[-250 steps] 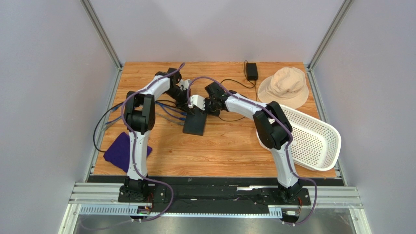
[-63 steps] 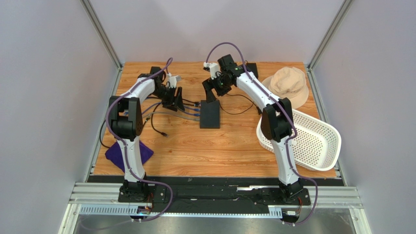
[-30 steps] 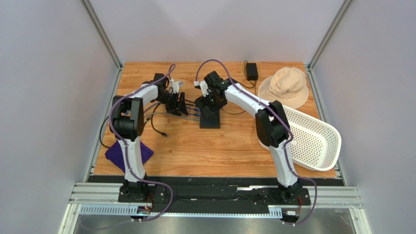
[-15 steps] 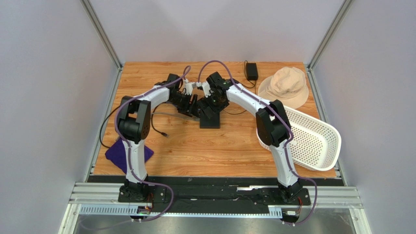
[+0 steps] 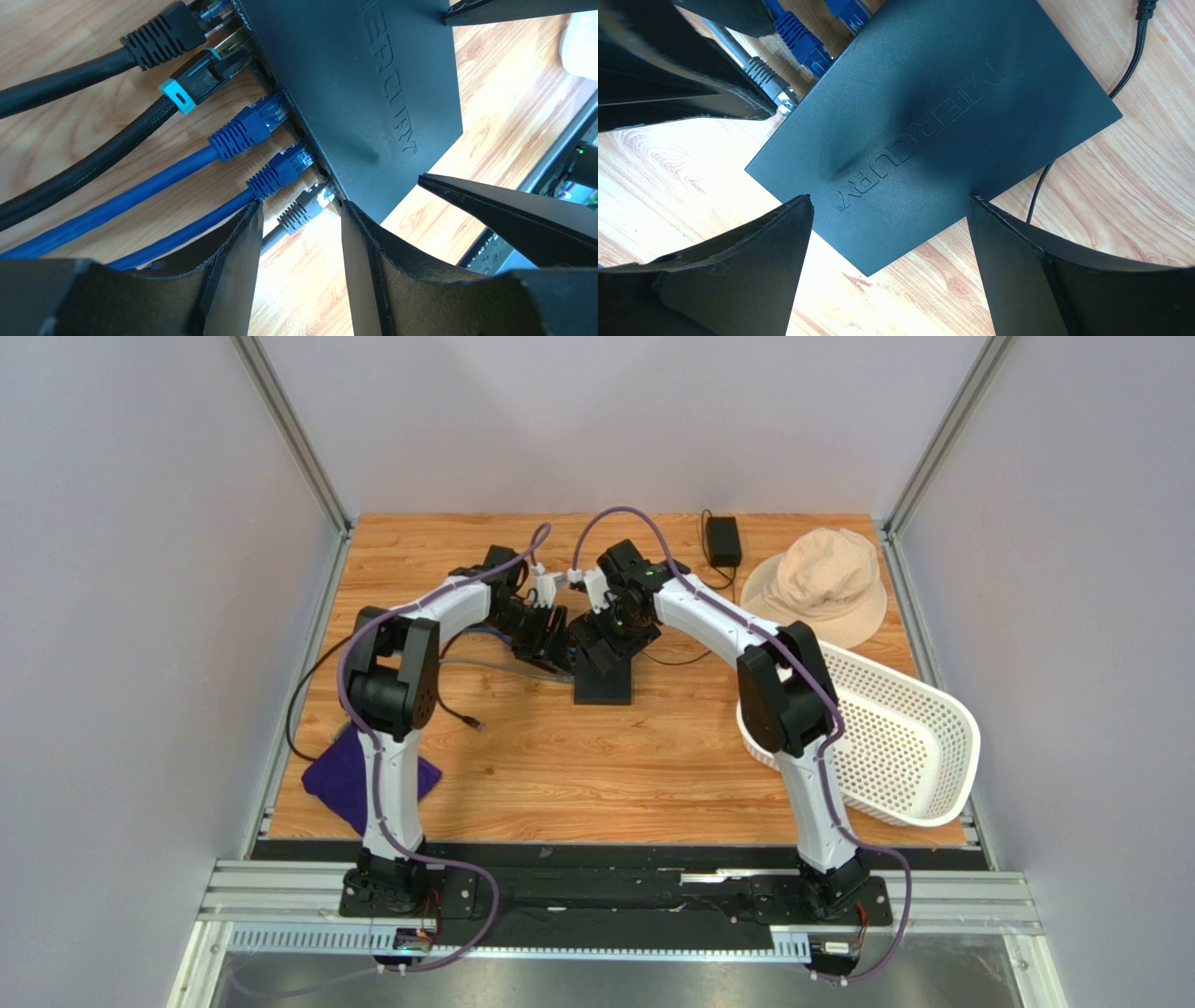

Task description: Pull the plug from the switch port

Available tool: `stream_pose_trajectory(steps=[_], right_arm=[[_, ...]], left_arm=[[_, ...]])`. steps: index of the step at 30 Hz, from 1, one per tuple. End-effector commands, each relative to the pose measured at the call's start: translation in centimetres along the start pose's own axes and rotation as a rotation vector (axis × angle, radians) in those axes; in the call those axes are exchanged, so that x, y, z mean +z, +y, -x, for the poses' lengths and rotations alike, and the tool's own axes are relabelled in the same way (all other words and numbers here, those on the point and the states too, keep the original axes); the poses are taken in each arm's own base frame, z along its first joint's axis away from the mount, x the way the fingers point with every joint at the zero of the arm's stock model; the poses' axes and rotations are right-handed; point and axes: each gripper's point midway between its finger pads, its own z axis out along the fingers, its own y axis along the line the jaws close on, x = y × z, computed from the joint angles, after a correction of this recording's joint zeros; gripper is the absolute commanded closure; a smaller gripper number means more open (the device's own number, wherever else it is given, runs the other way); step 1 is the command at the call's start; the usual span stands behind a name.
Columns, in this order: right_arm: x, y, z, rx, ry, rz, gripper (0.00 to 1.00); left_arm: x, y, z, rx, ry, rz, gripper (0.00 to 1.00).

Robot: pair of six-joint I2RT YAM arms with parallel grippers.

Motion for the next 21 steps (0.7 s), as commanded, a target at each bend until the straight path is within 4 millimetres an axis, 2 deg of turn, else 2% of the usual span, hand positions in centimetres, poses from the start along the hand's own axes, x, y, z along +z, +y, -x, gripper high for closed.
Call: stream_pose_trajectory(steps=[1, 7, 14, 21], right_arm=[[0.4, 0.0, -0.8, 0.009, 0.020, 0.032, 0.12], [1.1, -1.0, -1.8, 0.029, 0.051, 0.026, 0.11], [1.4, -2.1, -2.3, 0.059, 0.063, 0.022, 0.11], [1.6, -2.2, -2.3, 0.071, 0.063, 0.019, 0.11]], left_arm=[[0.9, -0.6, 0.8, 0.050, 0.008, -0.051, 0.48], [1.4, 0.9, 0.2, 0.018, 0.037, 0.027, 0.53], [1.5, 1.6, 0.1, 0.009, 0.043, 0.063, 0.50], [1.6, 2.0, 0.0, 0.022, 0.060, 0.133, 0.49]])
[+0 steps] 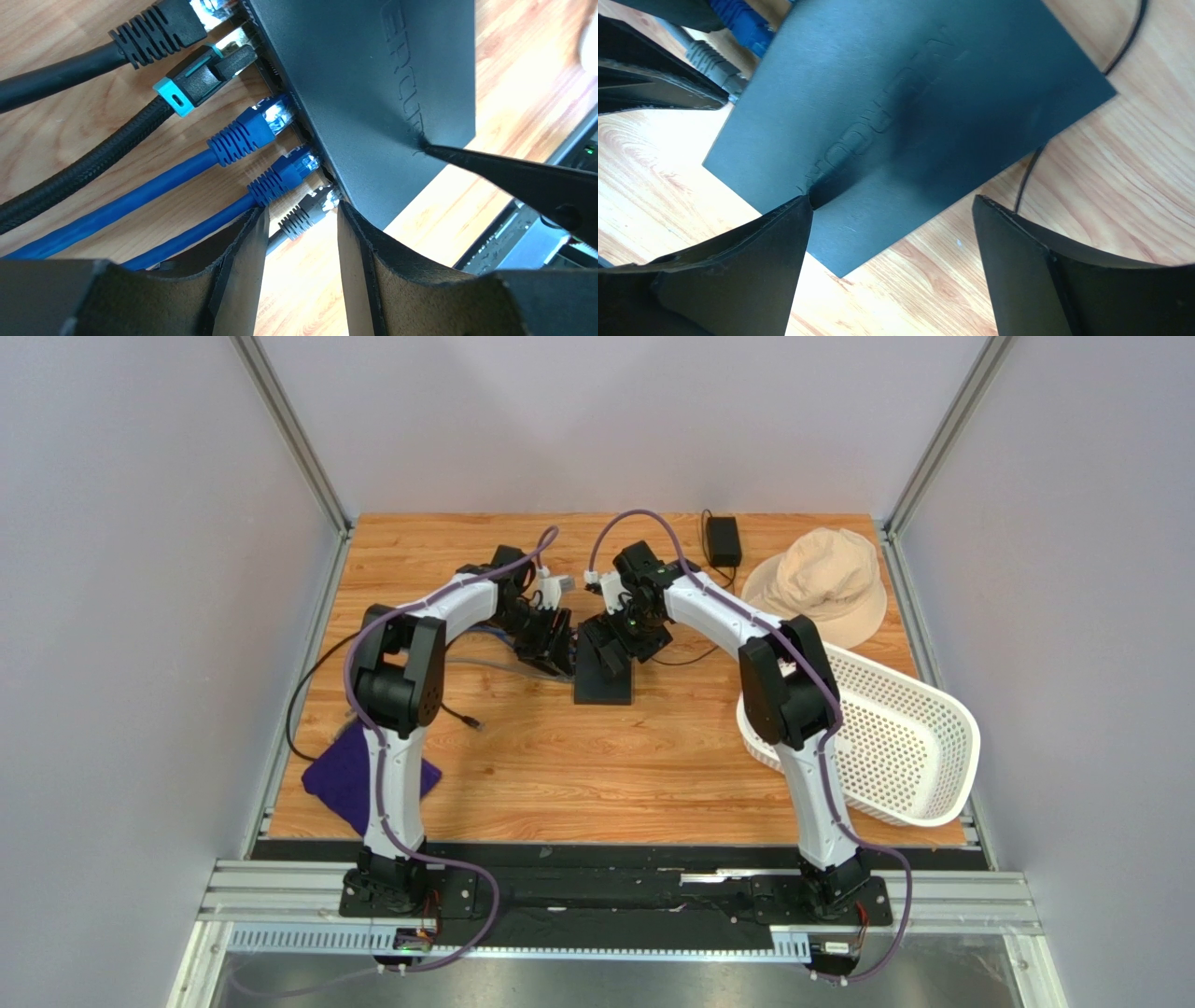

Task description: Pull the plug from the switch port

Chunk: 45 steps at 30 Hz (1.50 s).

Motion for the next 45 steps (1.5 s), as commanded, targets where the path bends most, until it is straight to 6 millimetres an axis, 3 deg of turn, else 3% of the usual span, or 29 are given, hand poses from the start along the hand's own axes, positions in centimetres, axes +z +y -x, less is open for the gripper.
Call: stream_pose_trajectory(steps=[1, 13, 27, 36, 40, 42, 45], right_arm=[[0.6, -0.8, -0.7, 0.009, 0.022, -0.027, 0.11], [-1.7, -1.2, -0.1, 0.038, -0.019, -0.032, 0.11], [-1.0, -1.1, -0.6, 0.044, -0.004, -0.018, 0.11], [-0.7, -1.3, -0.5, 0.043, -0.002, -0.021, 0.11], [-1.0, -1.4, -0.4, 0.037, -0.008, -0.028, 0.11], [-1.3, -1.2, -0.3, 0.035, -0.014, -0.025, 0.11], [-1.6, -1.4, 0.1, 0.031, -0.027, -0.037, 0.11]], left_arm=[[0.8, 1.8, 0.6, 0.041, 0.003, 0.121, 0.50], [0.8, 3.7, -0.1, 0.002, 0.049, 0.330, 0.54], [1.0, 4.6, -1.9, 0.014, 0.110, 0.391, 0.70], [1.1, 4.0, -2.0, 0.032, 0.119, 0.348, 0.71], [-0.6, 2.4, -0.9, 0.016, 0.091, 0.258, 0.66], [-1.6, 0.5, -0.8, 0.028, 0.078, 0.126, 0.62], [-3.8, 0.8, -0.3, 0.020, 0.015, 0.116, 0.55]])
